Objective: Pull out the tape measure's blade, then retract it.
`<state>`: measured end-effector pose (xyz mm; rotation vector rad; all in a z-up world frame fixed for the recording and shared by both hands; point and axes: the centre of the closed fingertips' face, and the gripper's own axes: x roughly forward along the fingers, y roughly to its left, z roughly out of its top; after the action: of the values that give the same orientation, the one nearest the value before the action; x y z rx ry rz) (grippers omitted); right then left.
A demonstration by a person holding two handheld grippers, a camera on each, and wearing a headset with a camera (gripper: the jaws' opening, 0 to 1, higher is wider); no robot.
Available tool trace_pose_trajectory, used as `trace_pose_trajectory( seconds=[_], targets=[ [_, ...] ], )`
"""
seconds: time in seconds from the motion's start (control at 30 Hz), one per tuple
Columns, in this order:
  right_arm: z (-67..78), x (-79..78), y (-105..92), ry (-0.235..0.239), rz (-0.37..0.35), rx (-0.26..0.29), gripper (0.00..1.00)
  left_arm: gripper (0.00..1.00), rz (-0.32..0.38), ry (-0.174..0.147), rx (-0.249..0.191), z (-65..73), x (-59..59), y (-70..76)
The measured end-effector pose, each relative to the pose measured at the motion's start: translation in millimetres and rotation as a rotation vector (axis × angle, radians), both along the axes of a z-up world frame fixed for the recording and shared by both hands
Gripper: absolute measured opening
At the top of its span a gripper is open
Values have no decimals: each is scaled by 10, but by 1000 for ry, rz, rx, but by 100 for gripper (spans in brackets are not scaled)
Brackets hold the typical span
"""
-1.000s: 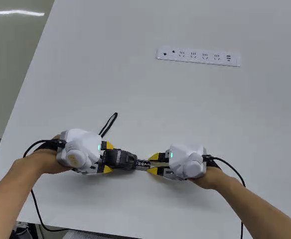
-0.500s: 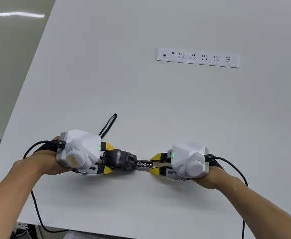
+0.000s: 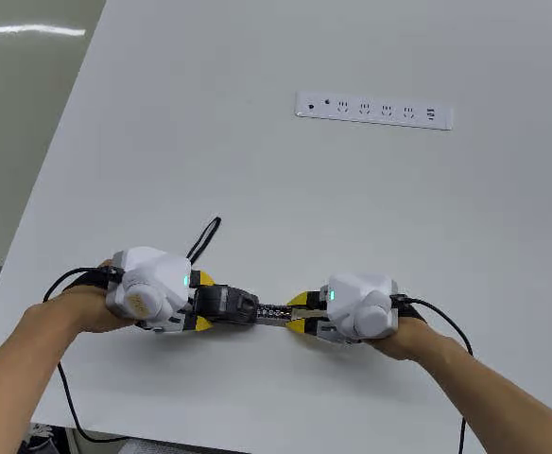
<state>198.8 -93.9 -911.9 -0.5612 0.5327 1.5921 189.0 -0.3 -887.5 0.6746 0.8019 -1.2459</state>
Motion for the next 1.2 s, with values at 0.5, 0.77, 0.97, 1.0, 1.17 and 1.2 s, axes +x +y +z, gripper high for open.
trace_pose_trajectory(
  seconds=[0.5, 0.77, 0.97, 1.0, 1.17, 1.2],
  targets=[
    [3, 3, -92, 5, -8, -3, 9, 27, -1, 1, 0, -4, -3, -5],
    [3, 7, -125, 6, -14, -2, 9, 27, -1, 2, 0, 2, -2, -6],
    [1, 14, -151, 7, -18, -2, 9, 27, 0, 3, 0, 1, 0, -11],
    [2, 17, -155, 6, -18, -2, 9, 27, 1, 4, 0, 3, 0, -12],
    [8, 21, -175, 5, -19, -1, 9, 27, 2, 5, 1, 3, -1, -12],
    [8, 22, -179, 6, -19, -1, 9, 27, 2, 5, 1, 4, -1, -13]
  ],
)
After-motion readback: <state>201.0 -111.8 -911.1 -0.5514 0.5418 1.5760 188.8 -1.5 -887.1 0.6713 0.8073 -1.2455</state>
